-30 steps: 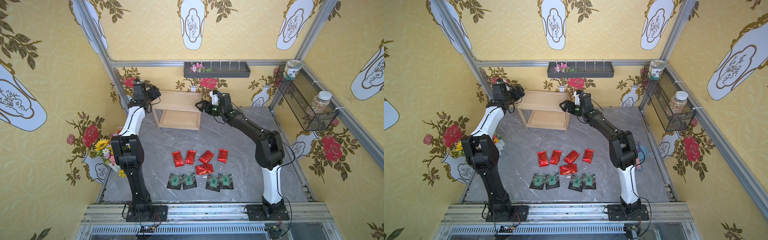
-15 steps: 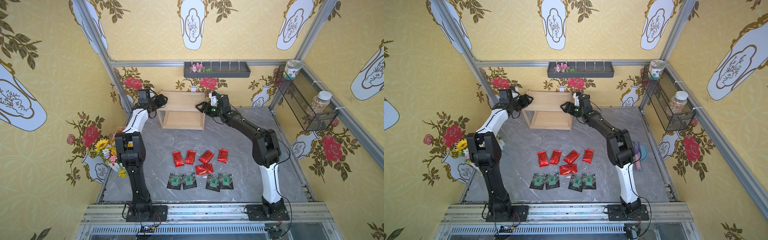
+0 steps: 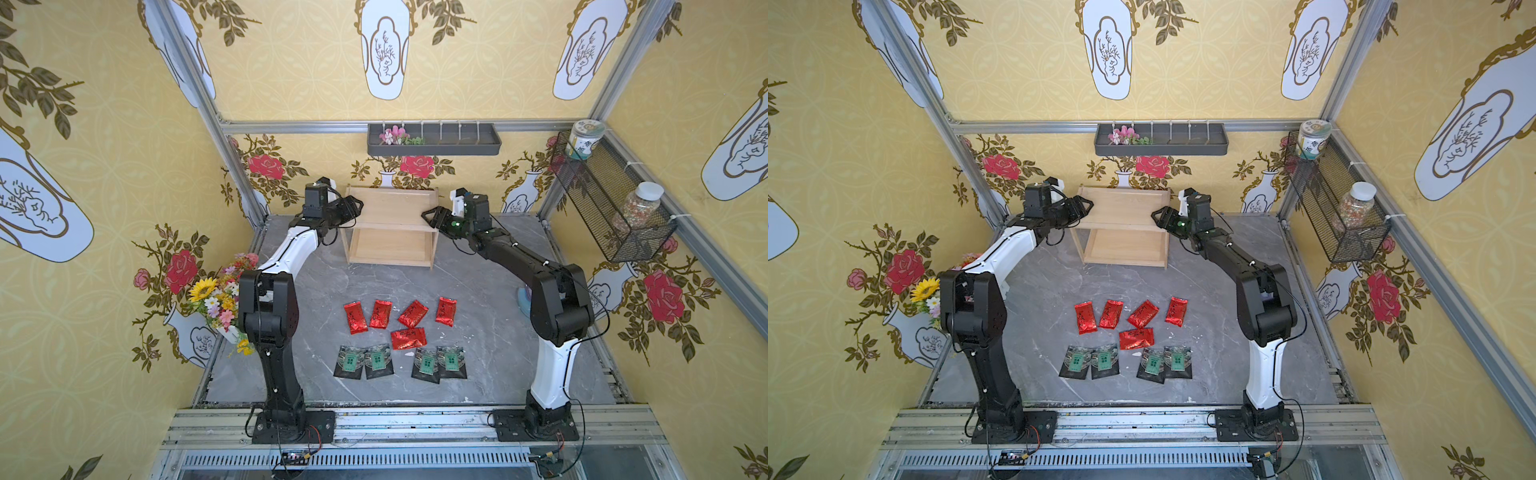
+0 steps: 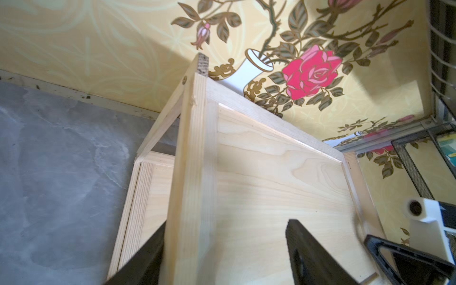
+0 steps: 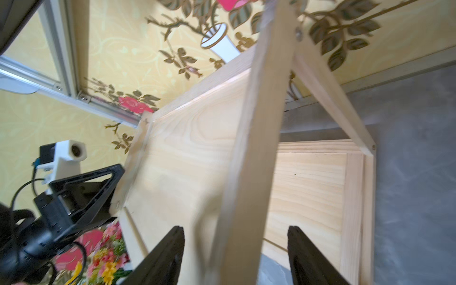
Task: Place the tea bags on the shelf by color
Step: Move the shelf to the center of the board.
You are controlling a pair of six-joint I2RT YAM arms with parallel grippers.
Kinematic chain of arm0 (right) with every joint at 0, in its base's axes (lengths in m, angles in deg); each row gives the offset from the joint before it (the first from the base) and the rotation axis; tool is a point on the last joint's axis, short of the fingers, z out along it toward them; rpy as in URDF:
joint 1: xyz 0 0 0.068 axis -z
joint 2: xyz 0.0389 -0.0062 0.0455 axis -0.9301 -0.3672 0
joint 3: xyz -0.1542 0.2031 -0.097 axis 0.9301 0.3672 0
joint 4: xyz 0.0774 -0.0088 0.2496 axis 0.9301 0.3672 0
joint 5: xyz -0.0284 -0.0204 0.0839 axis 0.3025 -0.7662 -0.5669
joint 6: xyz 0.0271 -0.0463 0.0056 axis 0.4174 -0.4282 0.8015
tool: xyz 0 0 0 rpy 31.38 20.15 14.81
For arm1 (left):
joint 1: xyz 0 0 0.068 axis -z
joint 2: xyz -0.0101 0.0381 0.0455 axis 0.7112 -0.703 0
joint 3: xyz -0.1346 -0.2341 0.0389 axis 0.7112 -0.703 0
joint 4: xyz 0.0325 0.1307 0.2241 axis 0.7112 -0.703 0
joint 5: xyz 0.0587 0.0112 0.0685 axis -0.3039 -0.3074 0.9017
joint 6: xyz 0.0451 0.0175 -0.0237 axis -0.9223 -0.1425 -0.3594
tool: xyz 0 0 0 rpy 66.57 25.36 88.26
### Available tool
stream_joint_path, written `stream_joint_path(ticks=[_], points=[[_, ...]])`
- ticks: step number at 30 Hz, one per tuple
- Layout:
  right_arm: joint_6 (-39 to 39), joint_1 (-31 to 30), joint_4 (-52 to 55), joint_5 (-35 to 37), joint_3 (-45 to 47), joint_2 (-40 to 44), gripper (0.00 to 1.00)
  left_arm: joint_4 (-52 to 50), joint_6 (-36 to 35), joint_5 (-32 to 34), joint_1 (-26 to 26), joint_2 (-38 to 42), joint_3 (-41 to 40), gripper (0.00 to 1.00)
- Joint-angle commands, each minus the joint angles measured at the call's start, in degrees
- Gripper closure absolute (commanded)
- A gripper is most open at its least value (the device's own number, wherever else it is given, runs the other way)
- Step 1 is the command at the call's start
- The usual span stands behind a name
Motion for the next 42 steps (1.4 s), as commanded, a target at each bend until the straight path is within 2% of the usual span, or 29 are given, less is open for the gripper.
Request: stream_joint_path(ticks=[1, 8, 21, 24, 30, 34, 38, 42], points=[[-1.43, 1.35, -2.49, 0.96, 1.47, 1.17, 0.30, 0.44, 1.08, -3.78, 1.64, -0.56, -0.86, 0.26], [-2.40, 3.19, -0.57, 1.57, 1.64, 1.90, 0.29, 0.92, 2.77, -2.14, 3.14, -0.30, -2.18, 0.25], [-5.46, 4.81, 4.14, 1.84, -1.72, 1.89, 0.22, 1.45, 3.19, 8.92, 3.18, 5.75, -7.65, 0.20], [-6.08, 4.91, 5.01, 1.84, -2.25, 2.26, 0.21, 1.69, 3.22, 8.69, 3.18, 6.10, -7.32, 0.20], [-7.12, 4.90, 6.54, 1.24, -2.33, 4.85, 0.21, 2.39, 5.74, 4.05, 3.18, 6.68, -7.58, 0.20], [-12.35, 3.96, 9.75, 2.47, -0.85, 9.16, 0.20, 3.18, 6.67, 2.41, 3.23, 7.97, -9.85, 0.20], [-19.57, 2.92, 14.20, 7.52, 3.51, 14.74, 0.22, 4.07, 6.32, 2.76, 3.18, 10.63, -13.34, 0.20], [-27.66, -0.55, 20.27, 14.24, 6.33, 18.03, 0.24, 4.40, 5.72, 2.65, 3.18, 12.65, -15.80, 0.20]])
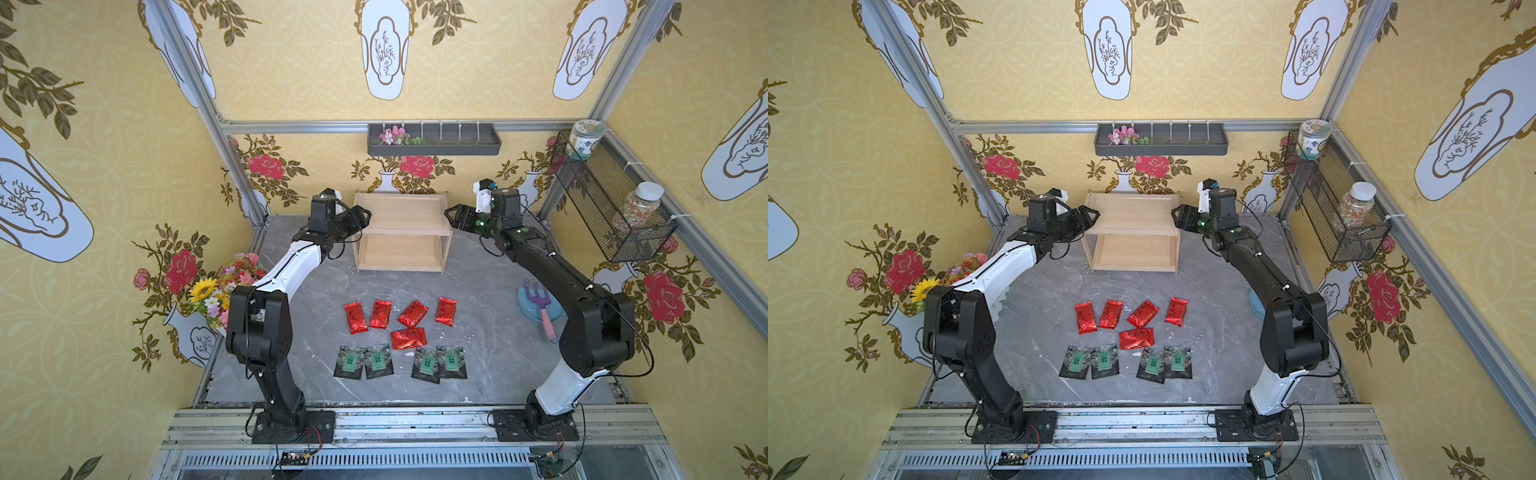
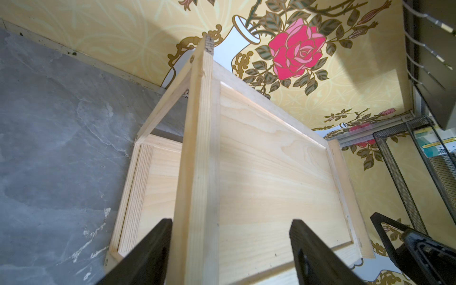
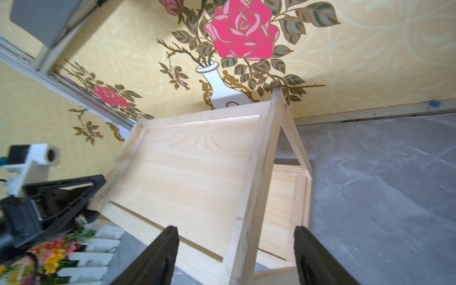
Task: Place the tea bags on the shelf by color
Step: Move the shelf to the center of the board.
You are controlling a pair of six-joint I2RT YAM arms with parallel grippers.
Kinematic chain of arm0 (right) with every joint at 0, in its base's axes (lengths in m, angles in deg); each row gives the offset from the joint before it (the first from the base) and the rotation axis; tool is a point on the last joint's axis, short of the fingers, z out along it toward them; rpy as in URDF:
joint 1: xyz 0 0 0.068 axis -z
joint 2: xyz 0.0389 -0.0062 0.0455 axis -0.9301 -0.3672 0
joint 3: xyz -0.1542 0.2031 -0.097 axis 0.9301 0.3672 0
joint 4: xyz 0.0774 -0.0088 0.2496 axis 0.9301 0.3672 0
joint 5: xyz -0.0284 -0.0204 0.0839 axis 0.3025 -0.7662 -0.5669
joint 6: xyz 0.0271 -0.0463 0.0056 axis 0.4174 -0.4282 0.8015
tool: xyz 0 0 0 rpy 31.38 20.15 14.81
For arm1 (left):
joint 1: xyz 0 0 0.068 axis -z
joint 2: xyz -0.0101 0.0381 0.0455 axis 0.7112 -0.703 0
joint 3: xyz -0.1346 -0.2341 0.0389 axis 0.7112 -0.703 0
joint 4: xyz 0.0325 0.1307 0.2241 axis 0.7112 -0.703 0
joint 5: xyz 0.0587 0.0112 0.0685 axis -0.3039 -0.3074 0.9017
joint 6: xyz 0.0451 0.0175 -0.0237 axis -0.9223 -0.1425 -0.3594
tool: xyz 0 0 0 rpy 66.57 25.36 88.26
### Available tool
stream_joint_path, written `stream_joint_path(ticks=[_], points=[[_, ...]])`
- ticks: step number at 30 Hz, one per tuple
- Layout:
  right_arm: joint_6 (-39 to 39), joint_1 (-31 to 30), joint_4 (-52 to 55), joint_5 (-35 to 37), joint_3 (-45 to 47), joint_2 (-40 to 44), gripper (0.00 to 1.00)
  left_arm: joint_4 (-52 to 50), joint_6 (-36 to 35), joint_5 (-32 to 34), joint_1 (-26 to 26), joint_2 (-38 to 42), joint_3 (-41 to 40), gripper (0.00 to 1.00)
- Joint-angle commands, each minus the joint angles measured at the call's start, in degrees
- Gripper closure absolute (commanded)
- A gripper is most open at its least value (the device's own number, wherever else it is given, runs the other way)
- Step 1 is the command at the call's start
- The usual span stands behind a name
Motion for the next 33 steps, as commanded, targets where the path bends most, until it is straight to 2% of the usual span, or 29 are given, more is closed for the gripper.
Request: stream_joint_path(ticks=[1, 4, 8, 15, 25, 33], points=[[-9.75, -2.70, 5.54, 6.89, 2.53, 1.91, 0.24, 1.62, -0.20, -1.33, 0.01, 0.94, -1.76, 0.20], [-13.02, -4.50, 5.51, 9.99, 4.07, 1.64, 0.27, 2.40, 0.42, -3.25, 0.03, 0.42, -2.56, 0.21], [-13.35, -4.55, 5.06, 9.12, 1.45, -1.94, 0.34, 2.37, 1.54, -4.30, 0.01, -1.62, -1.41, 0.22], [-12.76, -4.20, 4.21, 7.30, -2.91, -6.15, 0.39, 2.23, 2.44, -4.60, 0.03, -4.39, 2.07, 0.24], [-10.44, -3.61, 3.16, 6.33, -2.57, -6.91, 0.35, 0.32, 1.09, -1.44, -0.04, -5.74, 4.54, 0.23], [-6.74, -2.74, 1.88, 6.79, 3.66, -3.18, 0.28, -2.49, -1.25, 5.32, -0.65, -0.70, 1.64, 0.20]])
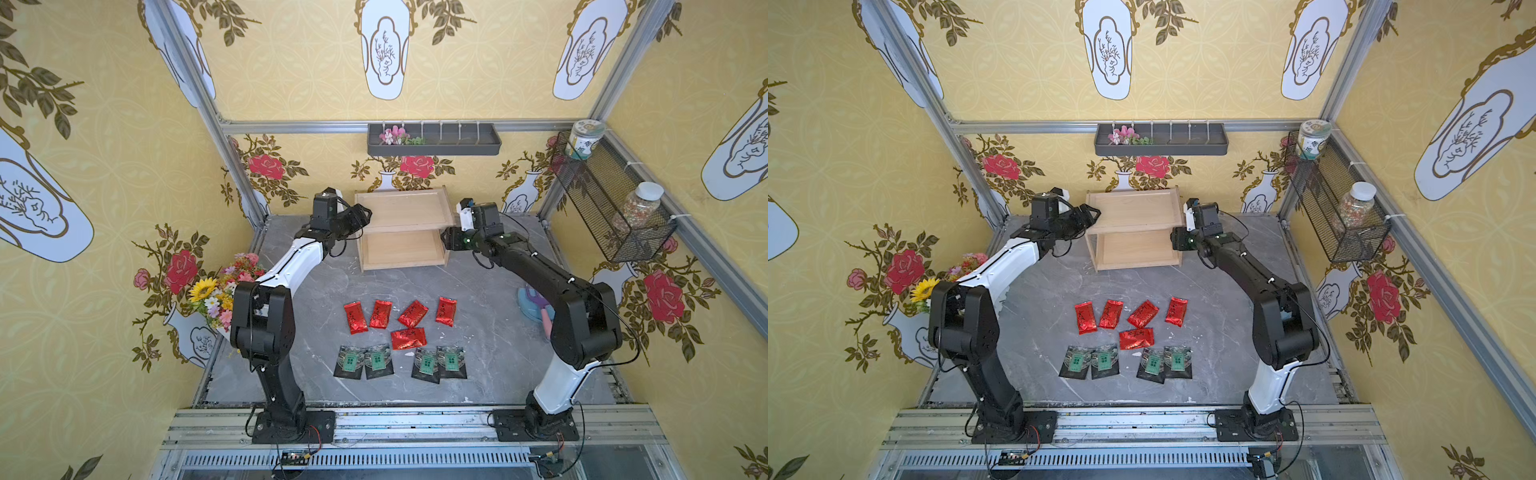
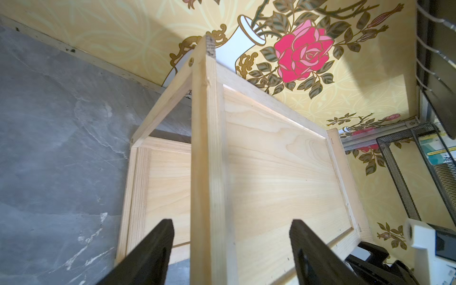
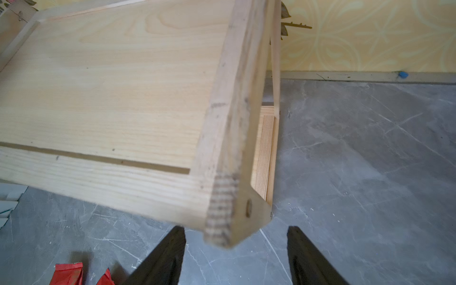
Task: Place the tea bags on the shelf by color
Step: Move the shelf to the center of the board, then pick up the tea bag from the center of the board.
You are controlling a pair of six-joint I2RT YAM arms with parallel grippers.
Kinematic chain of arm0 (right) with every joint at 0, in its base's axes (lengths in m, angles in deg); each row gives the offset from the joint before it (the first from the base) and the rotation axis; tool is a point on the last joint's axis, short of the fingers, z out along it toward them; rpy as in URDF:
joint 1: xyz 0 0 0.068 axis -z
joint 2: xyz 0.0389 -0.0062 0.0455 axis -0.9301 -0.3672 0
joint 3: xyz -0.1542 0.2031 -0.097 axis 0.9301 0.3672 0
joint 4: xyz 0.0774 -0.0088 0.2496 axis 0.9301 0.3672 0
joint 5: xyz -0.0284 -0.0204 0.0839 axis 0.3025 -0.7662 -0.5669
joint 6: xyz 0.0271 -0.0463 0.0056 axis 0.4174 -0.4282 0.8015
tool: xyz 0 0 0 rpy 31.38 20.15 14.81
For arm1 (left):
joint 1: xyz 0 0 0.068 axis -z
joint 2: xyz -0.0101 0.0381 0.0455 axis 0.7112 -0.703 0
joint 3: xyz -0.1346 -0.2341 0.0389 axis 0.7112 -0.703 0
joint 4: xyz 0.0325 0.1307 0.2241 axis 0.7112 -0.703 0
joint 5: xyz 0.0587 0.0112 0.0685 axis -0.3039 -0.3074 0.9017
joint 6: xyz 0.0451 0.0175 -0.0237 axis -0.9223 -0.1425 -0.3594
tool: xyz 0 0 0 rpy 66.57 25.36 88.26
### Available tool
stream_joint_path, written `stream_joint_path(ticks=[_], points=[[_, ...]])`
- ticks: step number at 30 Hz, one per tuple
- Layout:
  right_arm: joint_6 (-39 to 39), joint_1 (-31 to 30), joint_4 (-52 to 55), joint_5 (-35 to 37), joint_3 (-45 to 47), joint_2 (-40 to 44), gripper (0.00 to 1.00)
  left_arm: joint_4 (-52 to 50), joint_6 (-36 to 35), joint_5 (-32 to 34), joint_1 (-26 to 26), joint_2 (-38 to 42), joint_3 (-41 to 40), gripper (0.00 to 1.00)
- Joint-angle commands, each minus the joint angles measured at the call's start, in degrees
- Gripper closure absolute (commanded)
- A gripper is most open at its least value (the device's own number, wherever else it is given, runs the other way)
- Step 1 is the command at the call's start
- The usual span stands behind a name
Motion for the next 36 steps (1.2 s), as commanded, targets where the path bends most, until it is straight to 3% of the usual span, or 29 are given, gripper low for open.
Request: stream_joint_path(ticks=[1, 8, 19, 31, 36], points=[[2.49, -0.10, -2.96, 0.36, 2.06, 1.72, 0.27, -1.73, -1.91, 4.92, -0.52, 2.12, -1.76, 0.19], [6.00, -0.22, -3.22, 0.30, 5.95, 5.07, 0.25, -3.16, -0.87, 8.74, -0.45, 6.96, -6.58, 0.18], [9.19, -1.41, -5.48, 0.22, 14.72, 11.15, 0.24, -3.08, 2.54, 7.66, 0.38, 15.42, -18.85, 0.18], [10.89, -6.96, -9.94, 1.47, 20.23, 12.22, 0.24, -6.65, 7.73, 12.16, 0.86, 19.81, -28.87, 0.21], [11.73, -9.87, -13.15, 1.39, 21.93, 11.54, 0.25, -7.10, 8.93, 10.36, 1.22, 20.32, -32.55, 0.20]])
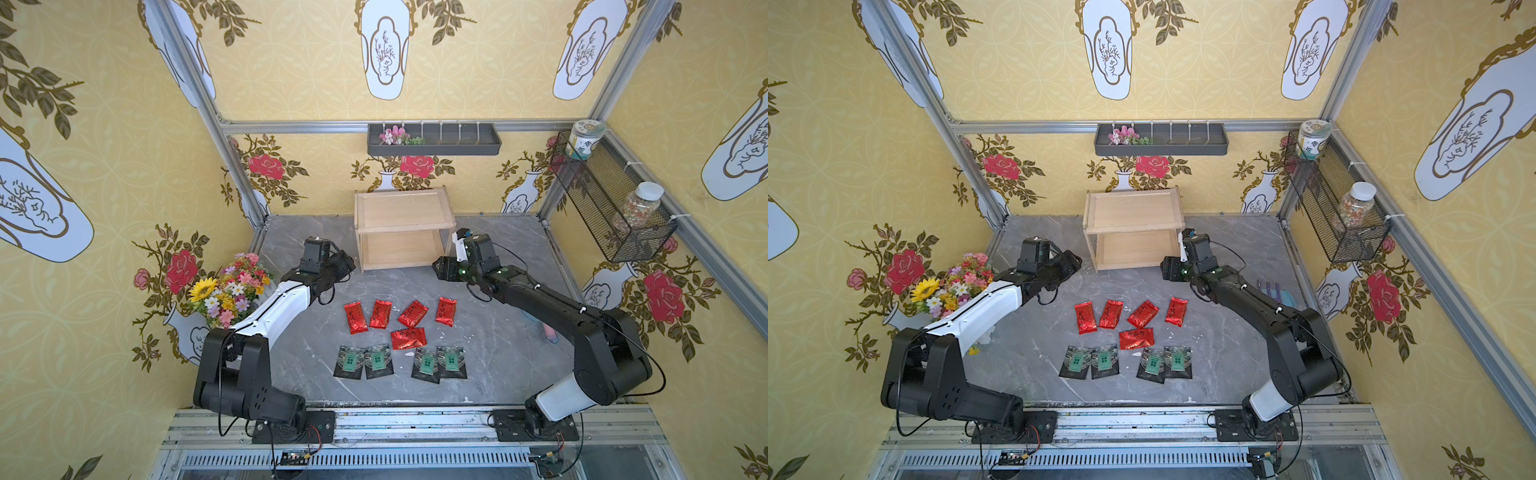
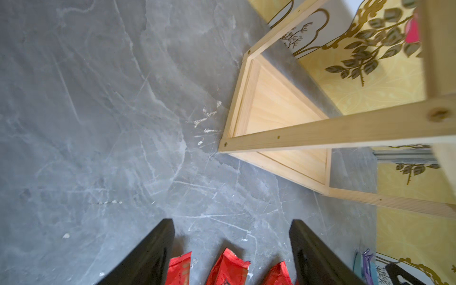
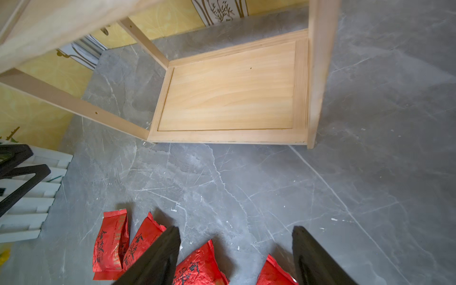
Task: Place the tea bags on the shelf by color
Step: Pick up the tea bag from the center of the board.
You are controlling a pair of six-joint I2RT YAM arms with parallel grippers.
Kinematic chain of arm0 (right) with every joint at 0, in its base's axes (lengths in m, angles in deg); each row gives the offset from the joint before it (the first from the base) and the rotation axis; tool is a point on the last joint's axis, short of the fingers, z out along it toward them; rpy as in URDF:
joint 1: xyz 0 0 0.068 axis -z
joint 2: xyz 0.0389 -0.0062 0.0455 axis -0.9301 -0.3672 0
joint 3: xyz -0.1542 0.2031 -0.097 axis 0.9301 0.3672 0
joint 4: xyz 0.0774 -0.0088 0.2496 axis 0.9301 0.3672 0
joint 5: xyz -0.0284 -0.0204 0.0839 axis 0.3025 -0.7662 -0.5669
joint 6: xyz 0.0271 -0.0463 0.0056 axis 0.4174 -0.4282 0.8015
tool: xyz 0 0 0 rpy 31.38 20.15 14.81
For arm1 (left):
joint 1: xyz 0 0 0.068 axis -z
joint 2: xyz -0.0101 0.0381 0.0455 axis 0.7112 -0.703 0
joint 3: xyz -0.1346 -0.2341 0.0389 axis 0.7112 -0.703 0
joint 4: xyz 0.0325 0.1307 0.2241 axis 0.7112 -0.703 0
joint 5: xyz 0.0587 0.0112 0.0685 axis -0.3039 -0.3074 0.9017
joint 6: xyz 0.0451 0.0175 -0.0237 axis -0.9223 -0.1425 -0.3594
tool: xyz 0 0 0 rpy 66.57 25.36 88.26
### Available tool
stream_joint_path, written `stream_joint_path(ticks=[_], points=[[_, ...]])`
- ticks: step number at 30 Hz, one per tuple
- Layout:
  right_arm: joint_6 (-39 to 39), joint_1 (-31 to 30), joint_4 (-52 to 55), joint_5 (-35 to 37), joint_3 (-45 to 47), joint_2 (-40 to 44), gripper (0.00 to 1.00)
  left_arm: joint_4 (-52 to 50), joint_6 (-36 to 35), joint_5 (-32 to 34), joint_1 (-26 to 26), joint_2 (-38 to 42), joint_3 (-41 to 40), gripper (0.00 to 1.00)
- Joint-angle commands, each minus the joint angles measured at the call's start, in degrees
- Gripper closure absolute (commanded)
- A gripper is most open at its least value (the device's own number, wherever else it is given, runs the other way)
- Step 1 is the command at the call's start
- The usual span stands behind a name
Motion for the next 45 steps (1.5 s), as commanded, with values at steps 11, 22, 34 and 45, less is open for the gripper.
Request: stream_joint_path(ticks=[11, 22, 34, 45], points=[[0.99, -16.56, -13.34, -5.26, -1.51, -8.60, 0.27, 3.70, 2.19, -8.88, 0.12, 1.60, -13.50, 0.24], [2.33, -20.28, -14.45, -8.82, -5.80, -14.63, 0.35, 6.24, 2.19, -9.65, 0.04, -1.19, -16.32, 0.49], [2.66, -20.30, -13.31, -9.26, -7.26, -15.51, 0.37, 7.62, 2.19, -8.44, 0.12, -0.50, -18.95, 0.75], [3.00, -20.30, -12.34, -9.34, -8.60, -16.28, 0.37, 8.01, 2.19, -8.48, 0.06, 1.22, -19.16, 0.90]])
